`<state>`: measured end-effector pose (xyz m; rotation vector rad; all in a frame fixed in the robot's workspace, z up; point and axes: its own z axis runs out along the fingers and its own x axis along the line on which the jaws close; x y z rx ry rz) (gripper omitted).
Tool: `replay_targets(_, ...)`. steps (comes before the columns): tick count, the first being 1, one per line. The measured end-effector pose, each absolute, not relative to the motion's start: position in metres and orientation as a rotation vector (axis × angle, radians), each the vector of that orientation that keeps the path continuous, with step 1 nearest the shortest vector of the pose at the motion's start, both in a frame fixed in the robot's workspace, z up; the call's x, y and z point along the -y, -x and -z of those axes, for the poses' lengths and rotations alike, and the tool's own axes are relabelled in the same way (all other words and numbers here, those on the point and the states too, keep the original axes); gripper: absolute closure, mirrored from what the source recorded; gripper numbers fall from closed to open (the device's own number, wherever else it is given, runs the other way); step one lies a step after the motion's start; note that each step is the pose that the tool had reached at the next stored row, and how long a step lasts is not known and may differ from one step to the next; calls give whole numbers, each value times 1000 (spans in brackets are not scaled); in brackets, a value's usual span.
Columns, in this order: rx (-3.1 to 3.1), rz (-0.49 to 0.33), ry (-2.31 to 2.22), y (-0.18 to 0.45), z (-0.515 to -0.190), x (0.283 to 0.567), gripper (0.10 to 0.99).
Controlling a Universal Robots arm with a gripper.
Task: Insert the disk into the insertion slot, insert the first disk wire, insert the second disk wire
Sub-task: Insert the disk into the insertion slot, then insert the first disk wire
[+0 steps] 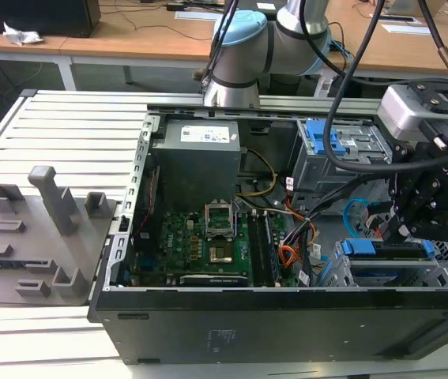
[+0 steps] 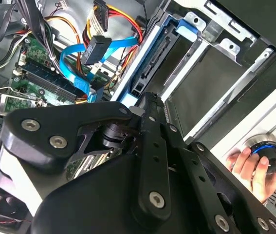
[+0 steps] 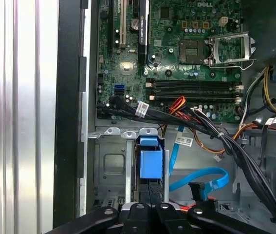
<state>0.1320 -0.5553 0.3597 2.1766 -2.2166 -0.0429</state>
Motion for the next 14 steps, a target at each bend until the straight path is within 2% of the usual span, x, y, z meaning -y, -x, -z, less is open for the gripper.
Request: replay_targets(14, 2217, 43, -2177, -132, -359, 555, 973)
